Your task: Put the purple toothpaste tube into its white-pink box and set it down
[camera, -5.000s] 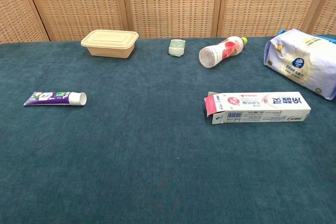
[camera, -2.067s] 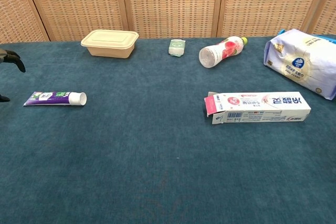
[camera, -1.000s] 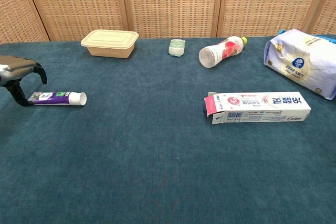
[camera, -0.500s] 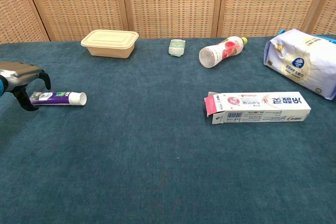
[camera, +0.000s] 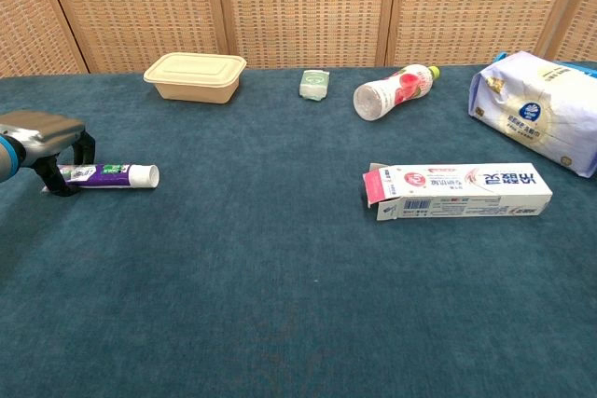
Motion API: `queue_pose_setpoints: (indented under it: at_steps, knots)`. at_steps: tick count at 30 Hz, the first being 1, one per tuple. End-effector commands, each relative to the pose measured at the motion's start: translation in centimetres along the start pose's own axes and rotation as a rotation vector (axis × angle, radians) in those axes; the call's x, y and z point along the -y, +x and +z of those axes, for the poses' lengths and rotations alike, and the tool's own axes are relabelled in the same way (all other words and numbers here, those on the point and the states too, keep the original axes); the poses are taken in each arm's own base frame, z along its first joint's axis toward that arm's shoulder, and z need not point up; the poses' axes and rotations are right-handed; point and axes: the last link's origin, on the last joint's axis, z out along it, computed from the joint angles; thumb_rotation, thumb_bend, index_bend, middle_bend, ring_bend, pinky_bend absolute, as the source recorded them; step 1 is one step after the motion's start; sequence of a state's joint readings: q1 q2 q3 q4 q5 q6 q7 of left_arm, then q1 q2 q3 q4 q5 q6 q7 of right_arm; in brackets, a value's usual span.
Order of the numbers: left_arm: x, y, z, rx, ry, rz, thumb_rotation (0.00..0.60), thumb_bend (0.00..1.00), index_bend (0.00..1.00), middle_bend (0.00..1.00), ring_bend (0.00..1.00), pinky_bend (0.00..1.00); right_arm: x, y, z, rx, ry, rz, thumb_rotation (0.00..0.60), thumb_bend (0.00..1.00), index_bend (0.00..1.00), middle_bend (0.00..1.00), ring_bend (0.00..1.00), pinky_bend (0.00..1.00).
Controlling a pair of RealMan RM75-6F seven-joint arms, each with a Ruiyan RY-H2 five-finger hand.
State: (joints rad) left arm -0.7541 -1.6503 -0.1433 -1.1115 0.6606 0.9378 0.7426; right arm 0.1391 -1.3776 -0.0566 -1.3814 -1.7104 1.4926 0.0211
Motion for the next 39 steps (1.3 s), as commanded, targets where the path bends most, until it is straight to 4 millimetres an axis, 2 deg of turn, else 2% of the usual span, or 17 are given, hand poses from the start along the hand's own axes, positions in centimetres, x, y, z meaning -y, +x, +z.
queue_pose_setpoints:
  at_steps: [1, 6, 14, 25, 33, 39]
  knots:
    - [0.1, 0.1, -0.1, -0.033, -0.002, -0.028, 0.6, 0.42, 0.61, 0.44, 0.22, 0.22, 0.0, 0.0, 0.0, 0.002, 0.0, 0.0, 0.6, 0.05, 0.07, 0.0, 0.0, 0.0]
    - [0.5, 0.7, -0.1, -0.081, -0.006, -0.043, 0.6, 0.46, 0.67, 0.48, 0.26, 0.26, 0.1, -0.1, 0.0, 0.006, 0.003, -0.003, 0.6, 0.05, 0.07, 0.0, 0.0, 0.0]
    - [0.4, 2.5, -0.7, -0.155, -0.04, -0.093, 0.6, 0.47, 0.72, 0.52, 0.29, 0.29, 0.0, -0.3, 0.2, 0.018, -0.006, -0.008, 0.6, 0.05, 0.07, 0.0, 0.0, 0.0]
    - [0.7, 5.0, -2.5, -0.225, -0.101, -0.187, 0.6, 0.47, 0.73, 0.52, 0.3, 0.29, 0.6, 0.2, 1.8, 0.025, 0.001, -0.02, 0.6, 0.05, 0.08, 0.0, 0.0, 0.0]
    - [1.3, 6.7, -4.3, -0.275, -0.155, -0.234, 0.6, 0.47, 0.73, 0.52, 0.3, 0.3, 3.1, 0.9, 3.9, 0.062, 0.021, -0.034, 0.6, 0.05, 0.1, 0.0, 0.0, 0.0]
    - [1.7, 7.7, -5.4, -0.304, -0.18, -0.235, 0.6, 0.47, 0.73, 0.52, 0.3, 0.29, 6.5, 1.0, 6.0, 0.108, 0.065, -0.029, 0.6, 0.05, 0.1, 0.0, 0.0, 0.0]
